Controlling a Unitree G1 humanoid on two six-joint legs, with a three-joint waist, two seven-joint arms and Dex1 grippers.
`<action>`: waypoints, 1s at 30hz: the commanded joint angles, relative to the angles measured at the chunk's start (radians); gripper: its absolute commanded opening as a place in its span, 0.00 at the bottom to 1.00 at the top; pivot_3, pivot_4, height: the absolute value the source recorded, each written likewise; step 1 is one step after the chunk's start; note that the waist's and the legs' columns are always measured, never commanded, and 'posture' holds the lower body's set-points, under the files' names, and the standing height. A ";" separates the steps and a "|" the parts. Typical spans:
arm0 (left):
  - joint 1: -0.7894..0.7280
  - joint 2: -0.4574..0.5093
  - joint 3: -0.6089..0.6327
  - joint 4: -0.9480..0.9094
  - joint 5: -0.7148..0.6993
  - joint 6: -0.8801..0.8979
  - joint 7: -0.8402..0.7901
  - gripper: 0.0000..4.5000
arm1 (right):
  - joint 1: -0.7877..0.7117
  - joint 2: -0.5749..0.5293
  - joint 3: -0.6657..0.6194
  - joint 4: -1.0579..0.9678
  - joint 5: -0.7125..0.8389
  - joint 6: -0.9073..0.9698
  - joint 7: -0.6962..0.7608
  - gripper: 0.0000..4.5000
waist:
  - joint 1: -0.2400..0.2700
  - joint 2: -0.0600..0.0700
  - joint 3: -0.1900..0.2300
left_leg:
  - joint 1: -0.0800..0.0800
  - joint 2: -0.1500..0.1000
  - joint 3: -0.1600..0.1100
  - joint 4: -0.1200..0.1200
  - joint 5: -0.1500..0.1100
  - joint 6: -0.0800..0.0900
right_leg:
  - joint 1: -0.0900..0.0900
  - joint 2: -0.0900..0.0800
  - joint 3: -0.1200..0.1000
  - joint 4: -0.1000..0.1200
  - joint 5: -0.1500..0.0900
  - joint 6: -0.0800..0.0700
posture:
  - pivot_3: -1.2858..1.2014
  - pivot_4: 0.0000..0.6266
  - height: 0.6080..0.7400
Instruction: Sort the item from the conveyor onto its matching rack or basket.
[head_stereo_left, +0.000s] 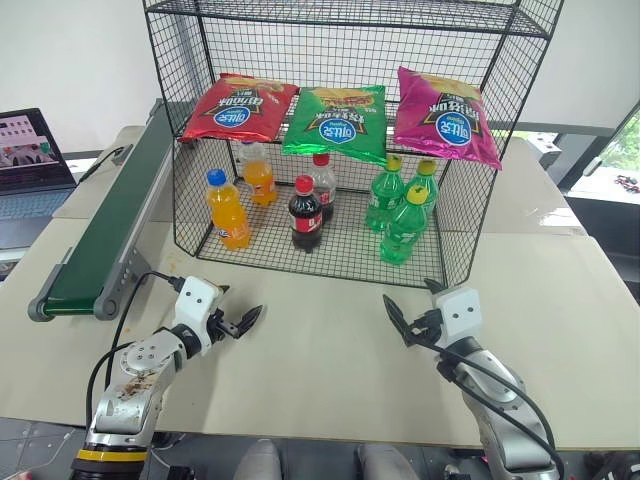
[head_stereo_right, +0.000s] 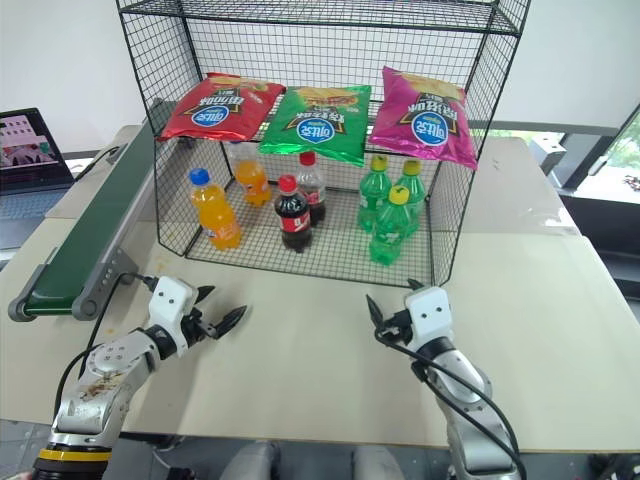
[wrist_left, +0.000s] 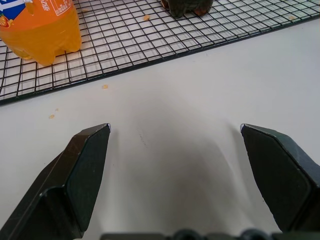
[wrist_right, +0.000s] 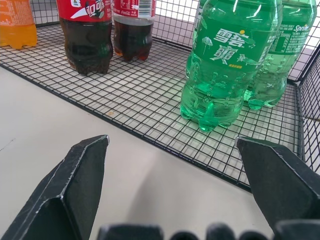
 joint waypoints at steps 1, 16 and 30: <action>-0.005 0.008 0.024 -0.047 -0.020 0.000 -0.001 0.98 | -0.006 -0.007 -0.018 -0.043 0.019 -0.008 0.004 1.00 | 0.000 0.000 0.000 | 0.000 0.000 0.000 0.000 0.000 0.000 | 0.000 0.000 0.000 0.000 0.000 0.000 | 0.52 0.24 1.00; 0.006 0.059 0.174 -0.236 -0.274 0.112 -0.083 0.98 | -0.047 -0.120 -0.046 -0.231 0.228 0.076 0.177 1.00 | -0.003 0.000 0.000 | 0.000 0.000 0.000 0.000 0.000 0.000 | 0.002 0.000 0.000 0.000 0.000 0.000 | 0.52 0.24 1.00; -0.008 0.037 0.336 -0.313 -0.570 0.316 0.086 0.98 | -0.167 -0.155 -0.053 -0.261 0.302 0.139 0.179 1.00 | -0.002 -0.001 0.000 | 0.002 0.000 -0.001 0.001 -0.001 0.002 | 0.005 0.000 -0.001 -0.003 0.000 0.001 | 0.52 0.24 1.00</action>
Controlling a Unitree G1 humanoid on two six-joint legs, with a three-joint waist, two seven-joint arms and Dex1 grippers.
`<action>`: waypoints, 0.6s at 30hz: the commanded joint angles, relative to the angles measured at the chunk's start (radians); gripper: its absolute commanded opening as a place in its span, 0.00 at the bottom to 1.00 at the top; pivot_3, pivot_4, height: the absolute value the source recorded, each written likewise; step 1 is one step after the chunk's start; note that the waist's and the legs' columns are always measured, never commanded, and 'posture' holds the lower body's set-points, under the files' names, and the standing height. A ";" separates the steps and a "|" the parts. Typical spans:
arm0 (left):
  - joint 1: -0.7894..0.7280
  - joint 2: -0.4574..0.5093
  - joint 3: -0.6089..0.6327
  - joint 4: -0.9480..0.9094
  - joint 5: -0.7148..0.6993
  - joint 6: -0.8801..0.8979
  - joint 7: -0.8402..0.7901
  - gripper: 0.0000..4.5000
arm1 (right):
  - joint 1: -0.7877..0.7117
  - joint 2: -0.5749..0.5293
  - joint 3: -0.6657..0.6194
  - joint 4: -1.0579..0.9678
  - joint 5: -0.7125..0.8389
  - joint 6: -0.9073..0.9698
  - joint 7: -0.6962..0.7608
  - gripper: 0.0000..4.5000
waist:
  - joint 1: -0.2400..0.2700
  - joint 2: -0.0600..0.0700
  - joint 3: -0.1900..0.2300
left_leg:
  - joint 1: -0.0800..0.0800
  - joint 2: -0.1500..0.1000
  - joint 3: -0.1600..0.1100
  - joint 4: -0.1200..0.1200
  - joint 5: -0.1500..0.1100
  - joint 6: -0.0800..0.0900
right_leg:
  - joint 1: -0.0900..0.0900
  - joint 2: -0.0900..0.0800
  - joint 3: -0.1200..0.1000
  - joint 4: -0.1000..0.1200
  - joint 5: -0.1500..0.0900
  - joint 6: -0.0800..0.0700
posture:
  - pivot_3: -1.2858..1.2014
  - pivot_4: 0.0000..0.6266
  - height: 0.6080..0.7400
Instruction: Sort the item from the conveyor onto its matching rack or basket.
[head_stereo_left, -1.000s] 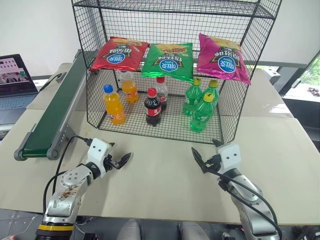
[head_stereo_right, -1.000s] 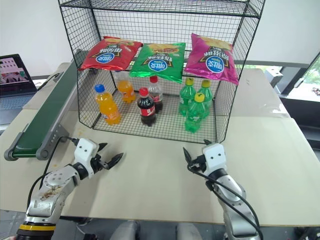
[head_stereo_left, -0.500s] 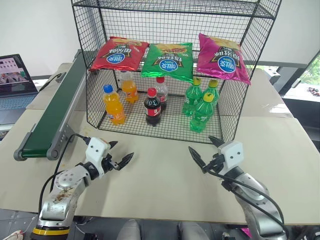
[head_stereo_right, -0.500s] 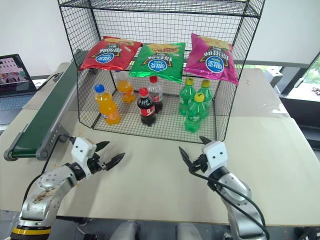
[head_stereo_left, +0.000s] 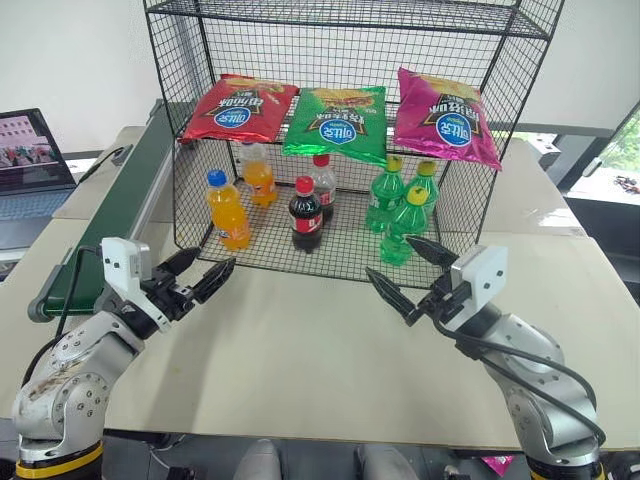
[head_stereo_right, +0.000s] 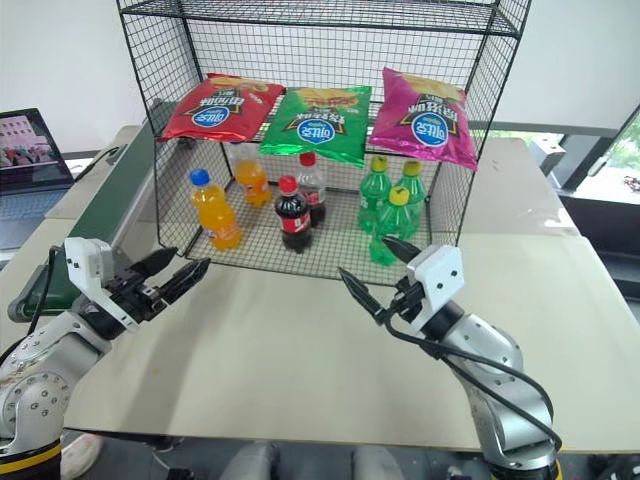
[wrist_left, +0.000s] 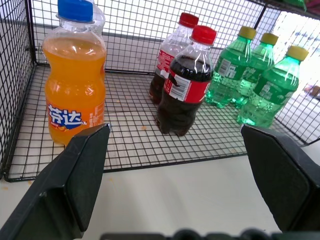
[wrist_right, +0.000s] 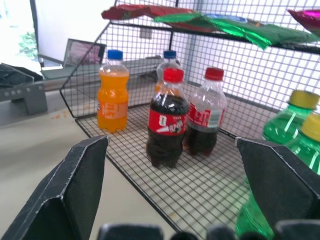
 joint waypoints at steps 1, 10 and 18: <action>0.003 -0.002 -0.002 -0.047 -0.025 0.000 0.021 0.98 | -0.008 -0.004 -0.007 -0.022 0.005 -0.014 -0.003 1.00 | -0.001 0.000 0.000 | 0.000 0.000 0.000 0.000 0.000 0.000 | 0.000 0.000 0.000 0.000 0.000 0.000 | 0.52 0.24 1.00; 0.024 0.034 -0.081 -0.047 0.052 -0.048 -0.013 0.98 | 0.035 0.004 -0.001 -0.014 -0.024 -0.036 -0.021 1.00 | -0.001 0.000 0.000 | 0.000 0.000 0.000 0.000 0.000 0.000 | 0.000 0.000 0.000 0.000 0.000 0.000 | 0.52 0.24 1.00; 0.073 0.045 -0.162 -0.035 0.156 -0.131 -0.061 0.98 | 0.103 0.027 0.018 0.002 -0.070 -0.077 -0.041 1.00 | -0.002 0.000 0.000 | 0.000 0.000 0.000 0.000 0.000 0.000 | 0.000 0.000 0.000 0.000 0.000 0.000 | 0.52 0.24 1.00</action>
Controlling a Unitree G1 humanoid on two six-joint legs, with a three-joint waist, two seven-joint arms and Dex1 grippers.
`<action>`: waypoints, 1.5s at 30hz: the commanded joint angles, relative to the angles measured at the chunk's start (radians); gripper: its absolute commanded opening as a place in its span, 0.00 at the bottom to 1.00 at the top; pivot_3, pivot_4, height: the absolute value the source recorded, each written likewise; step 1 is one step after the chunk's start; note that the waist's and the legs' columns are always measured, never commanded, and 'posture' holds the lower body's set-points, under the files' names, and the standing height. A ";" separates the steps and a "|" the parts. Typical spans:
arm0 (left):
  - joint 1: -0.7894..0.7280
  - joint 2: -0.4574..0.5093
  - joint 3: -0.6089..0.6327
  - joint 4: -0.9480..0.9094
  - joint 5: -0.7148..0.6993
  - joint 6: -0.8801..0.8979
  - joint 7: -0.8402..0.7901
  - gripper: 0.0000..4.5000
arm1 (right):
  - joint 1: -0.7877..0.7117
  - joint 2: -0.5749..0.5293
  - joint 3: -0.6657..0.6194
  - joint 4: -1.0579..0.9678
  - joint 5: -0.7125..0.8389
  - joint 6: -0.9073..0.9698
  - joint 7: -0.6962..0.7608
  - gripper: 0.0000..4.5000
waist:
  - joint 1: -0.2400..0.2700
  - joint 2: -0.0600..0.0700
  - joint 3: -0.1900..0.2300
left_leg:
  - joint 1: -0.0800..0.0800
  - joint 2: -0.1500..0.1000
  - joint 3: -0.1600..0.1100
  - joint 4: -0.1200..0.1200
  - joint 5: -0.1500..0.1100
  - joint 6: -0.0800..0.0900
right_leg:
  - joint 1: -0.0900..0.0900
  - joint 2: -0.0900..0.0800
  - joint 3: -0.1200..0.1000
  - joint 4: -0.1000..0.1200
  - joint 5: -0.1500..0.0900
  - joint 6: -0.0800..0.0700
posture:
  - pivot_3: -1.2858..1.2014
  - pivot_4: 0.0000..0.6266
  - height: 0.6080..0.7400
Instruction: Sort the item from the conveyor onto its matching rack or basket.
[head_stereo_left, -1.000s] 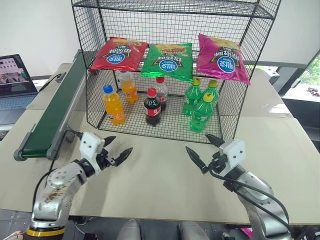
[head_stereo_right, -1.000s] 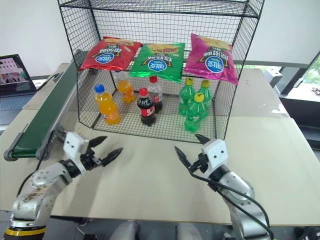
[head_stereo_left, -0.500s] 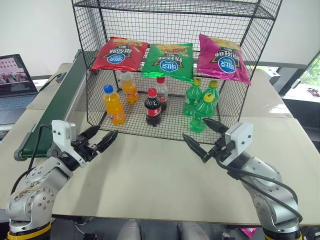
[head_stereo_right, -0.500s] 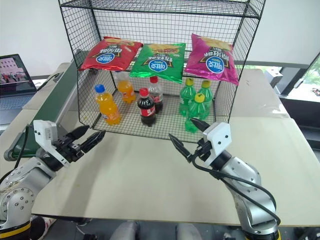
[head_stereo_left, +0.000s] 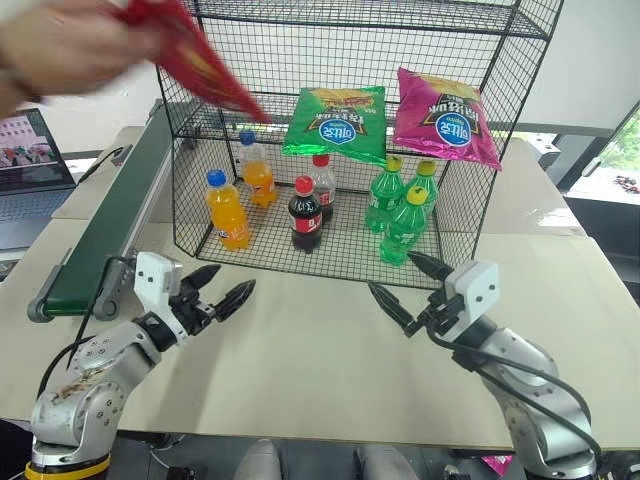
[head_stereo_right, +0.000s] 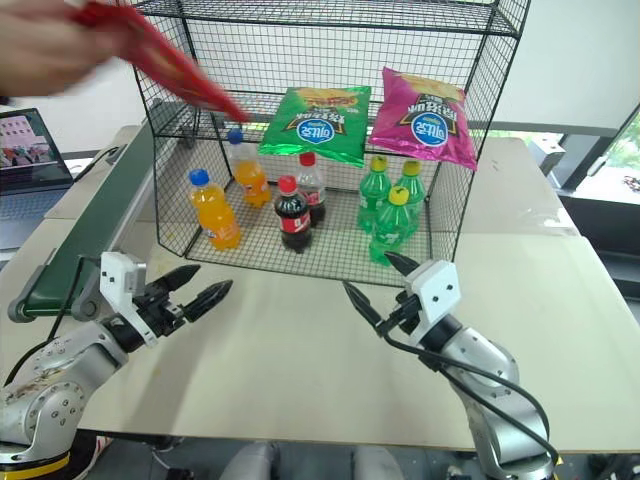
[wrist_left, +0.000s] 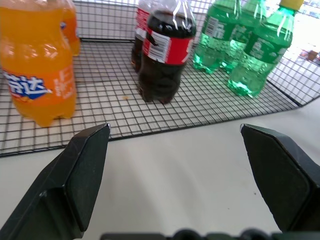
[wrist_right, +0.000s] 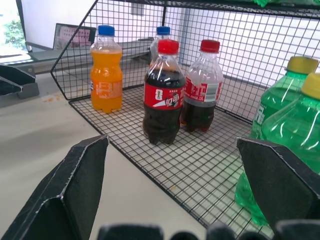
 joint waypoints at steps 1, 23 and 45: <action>0.024 0.010 -0.021 -0.022 0.045 -0.053 -0.025 0.98 | 0.017 0.007 -0.001 -0.010 -0.013 -0.044 -0.008 1.00 | -0.001 0.000 0.000 | 0.000 0.000 0.000 0.000 0.000 0.000 | 0.000 0.000 0.000 0.000 0.000 0.000 | 0.52 0.24 1.00; 0.084 -0.019 -0.058 0.003 0.116 -0.120 -0.059 0.98 | 0.003 0.032 0.034 0.016 -0.044 -0.057 -0.013 1.00 | 0.000 0.000 0.000 | 0.000 0.000 0.000 0.000 0.000 0.000 | 0.000 0.000 0.000 0.000 0.000 0.000 | 0.52 0.24 1.00; 0.277 -0.138 0.525 -0.054 -0.779 0.050 0.392 0.98 | -0.329 -0.062 0.094 0.178 0.228 -0.059 0.438 1.00 | -0.003 -0.001 0.001 | 0.001 0.001 0.000 0.000 -0.001 0.002 | 0.001 0.000 0.000 0.000 -0.001 0.000 | 0.52 0.24 1.00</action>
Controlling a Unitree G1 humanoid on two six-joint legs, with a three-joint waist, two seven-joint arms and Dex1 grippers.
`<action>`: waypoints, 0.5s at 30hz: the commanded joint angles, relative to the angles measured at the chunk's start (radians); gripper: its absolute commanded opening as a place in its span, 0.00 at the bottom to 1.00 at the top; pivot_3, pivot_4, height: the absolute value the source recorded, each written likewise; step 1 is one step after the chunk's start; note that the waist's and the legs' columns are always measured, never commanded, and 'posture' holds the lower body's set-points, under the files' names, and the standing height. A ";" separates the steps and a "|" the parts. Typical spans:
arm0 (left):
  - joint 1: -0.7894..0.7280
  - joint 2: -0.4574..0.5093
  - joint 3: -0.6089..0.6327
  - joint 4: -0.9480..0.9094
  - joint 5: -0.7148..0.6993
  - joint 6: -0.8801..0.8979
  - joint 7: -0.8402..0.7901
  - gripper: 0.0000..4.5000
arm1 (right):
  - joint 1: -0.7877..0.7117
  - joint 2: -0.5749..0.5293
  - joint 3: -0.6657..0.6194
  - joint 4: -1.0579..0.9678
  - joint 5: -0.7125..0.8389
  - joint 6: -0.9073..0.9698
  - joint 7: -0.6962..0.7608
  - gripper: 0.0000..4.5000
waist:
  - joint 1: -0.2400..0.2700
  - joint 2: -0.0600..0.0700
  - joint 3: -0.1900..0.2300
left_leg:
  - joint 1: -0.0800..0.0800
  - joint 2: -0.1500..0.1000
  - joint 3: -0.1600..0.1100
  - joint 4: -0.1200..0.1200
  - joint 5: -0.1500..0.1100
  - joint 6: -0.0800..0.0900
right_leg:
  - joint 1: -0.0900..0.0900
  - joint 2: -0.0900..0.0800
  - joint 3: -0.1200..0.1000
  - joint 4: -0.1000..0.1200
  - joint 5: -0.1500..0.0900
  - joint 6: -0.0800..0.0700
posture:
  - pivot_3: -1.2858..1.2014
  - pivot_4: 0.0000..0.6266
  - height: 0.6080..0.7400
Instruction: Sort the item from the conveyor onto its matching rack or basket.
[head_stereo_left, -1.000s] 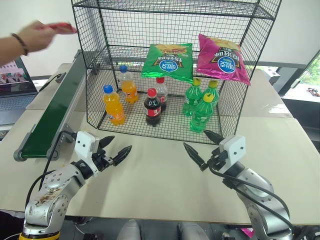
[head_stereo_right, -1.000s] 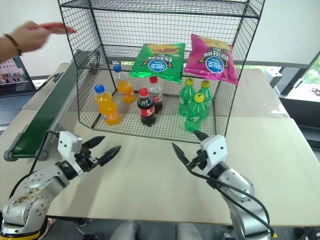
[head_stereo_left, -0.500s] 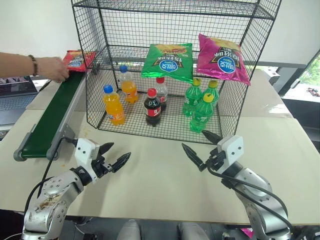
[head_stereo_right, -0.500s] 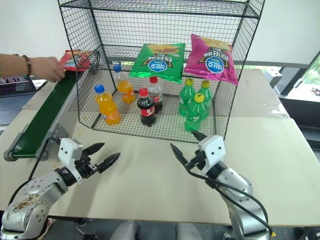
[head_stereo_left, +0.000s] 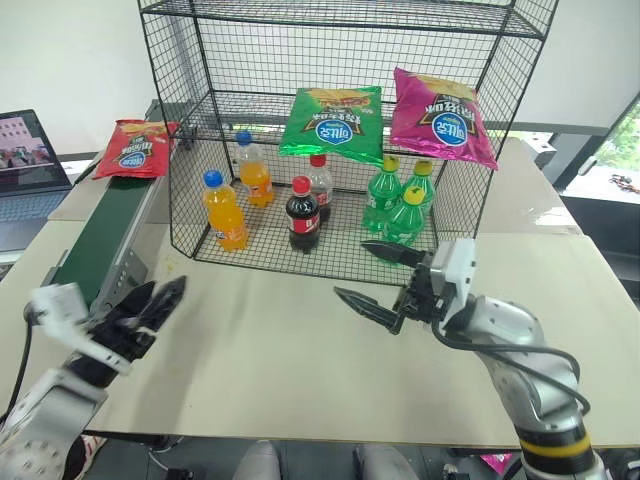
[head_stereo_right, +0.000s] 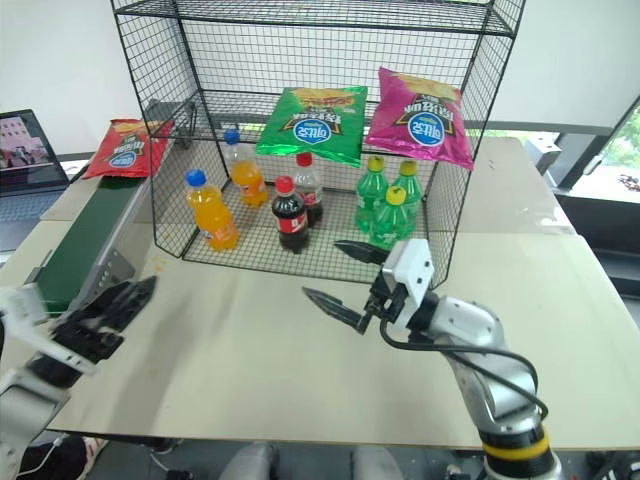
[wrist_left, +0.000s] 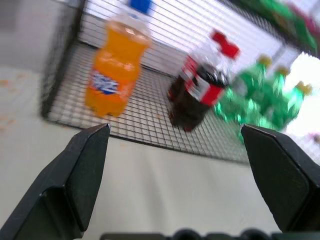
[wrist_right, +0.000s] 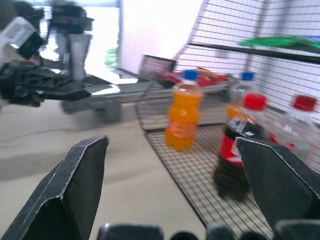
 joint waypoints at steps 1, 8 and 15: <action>0.046 -0.042 0.131 0.018 -0.251 -0.068 0.169 0.98 | -0.085 0.012 0.028 0.048 0.050 -0.037 0.102 1.00 | 0.002 0.000 0.000 | 0.000 0.000 0.000 0.000 0.000 0.000 | 0.000 0.000 0.000 0.000 0.000 0.000 | 0.52 0.24 1.00; 0.129 -0.139 0.261 0.057 -0.538 -0.227 0.368 0.98 | -0.193 0.063 0.058 0.098 0.108 -0.022 0.187 1.00 | 0.008 -0.001 0.000 | 0.001 0.000 0.000 0.000 0.000 0.000 | 0.001 0.000 0.000 0.000 0.000 0.000 | 0.52 0.24 1.00; 0.134 -0.131 0.292 0.165 -0.619 -0.291 0.418 0.98 | -0.223 0.078 0.068 0.106 0.151 -0.024 0.255 1.00 | 0.009 -0.002 0.000 | 0.001 0.000 0.000 0.000 0.000 0.000 | 0.001 0.000 -0.001 0.000 0.000 -0.001 | 0.52 0.24 1.00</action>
